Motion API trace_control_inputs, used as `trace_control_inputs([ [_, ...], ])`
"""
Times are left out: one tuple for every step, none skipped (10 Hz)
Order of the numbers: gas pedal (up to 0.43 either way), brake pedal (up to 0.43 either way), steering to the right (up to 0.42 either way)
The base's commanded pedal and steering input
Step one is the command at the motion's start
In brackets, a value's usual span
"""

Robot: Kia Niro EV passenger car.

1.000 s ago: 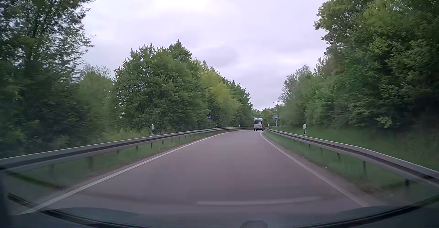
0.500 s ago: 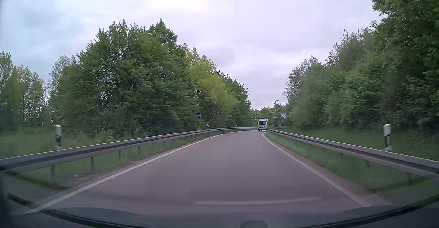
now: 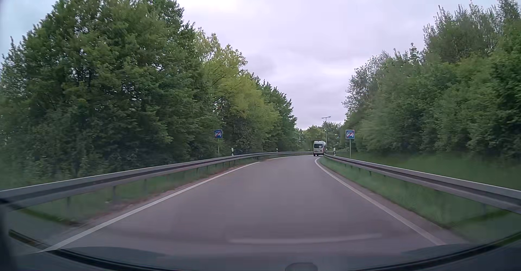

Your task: Follow the waypoints while adhering to traffic rules and regulations

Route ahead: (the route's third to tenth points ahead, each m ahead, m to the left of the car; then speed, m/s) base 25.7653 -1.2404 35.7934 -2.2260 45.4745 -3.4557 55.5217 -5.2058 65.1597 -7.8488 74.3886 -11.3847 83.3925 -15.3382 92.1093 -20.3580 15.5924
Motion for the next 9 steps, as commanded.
trace_control_inputs([
  [0.118, 0.0, 0.009],
  [0.118, 0.0, 0.01],
  [0.118, 0.0, 0.011],
  [0.118, 0.0, 0.012],
  [0.118, 0.0, 0.013],
  [0.118, 0.0, 0.014],
  [0.118, 0.0, 0.014],
  [0.118, 0.0, 0.014],
  [0.118, 0.0, 0.015],
])
